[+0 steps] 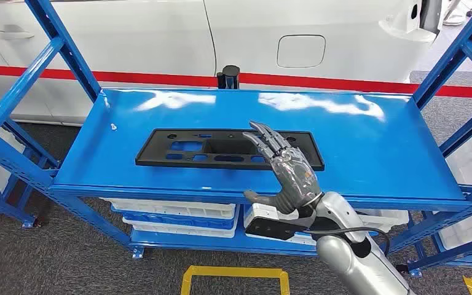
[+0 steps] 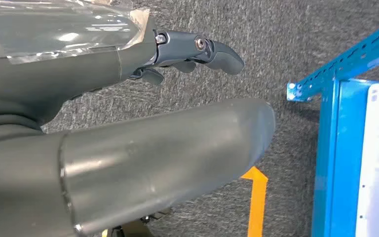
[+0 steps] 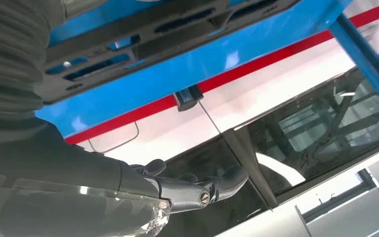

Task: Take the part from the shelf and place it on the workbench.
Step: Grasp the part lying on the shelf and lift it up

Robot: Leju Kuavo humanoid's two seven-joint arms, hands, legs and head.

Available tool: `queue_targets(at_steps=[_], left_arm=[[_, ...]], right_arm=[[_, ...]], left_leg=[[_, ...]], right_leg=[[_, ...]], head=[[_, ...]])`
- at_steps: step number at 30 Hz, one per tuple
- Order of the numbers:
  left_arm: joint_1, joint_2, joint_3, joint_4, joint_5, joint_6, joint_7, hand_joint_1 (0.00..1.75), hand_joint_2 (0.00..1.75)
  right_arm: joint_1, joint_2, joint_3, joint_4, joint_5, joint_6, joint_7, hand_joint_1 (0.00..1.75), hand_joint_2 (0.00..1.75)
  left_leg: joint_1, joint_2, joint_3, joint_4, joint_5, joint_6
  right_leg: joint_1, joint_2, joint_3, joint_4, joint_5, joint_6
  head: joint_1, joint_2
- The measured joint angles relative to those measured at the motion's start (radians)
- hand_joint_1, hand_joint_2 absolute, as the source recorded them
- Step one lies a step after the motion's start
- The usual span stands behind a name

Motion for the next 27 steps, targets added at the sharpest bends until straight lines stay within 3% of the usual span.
queue_targets(at_steps=[19,27], left_arm=[[-0.007,-0.006,-0.003,0.000,-0.020,0.003,0.036,0.00,0.00],[-0.006,-0.006,-0.003,0.000,-0.020,0.003,0.036,0.00,0.00]], right_arm=[[-0.142,0.161,0.060,0.210,0.079,-0.024,0.066,0.00,1.75],[-0.154,0.189,0.074,0.247,0.083,-0.024,0.070,0.00,1.75]], left_leg=[[-0.001,0.001,0.000,0.000,0.000,0.000],[-0.001,0.001,0.000,0.000,0.000,0.000]], right_leg=[[0.000,0.001,0.000,0.000,0.000,0.000],[0.000,0.001,0.000,0.000,0.000,0.000]], head=[[0.000,0.000],[0.000,0.000]])
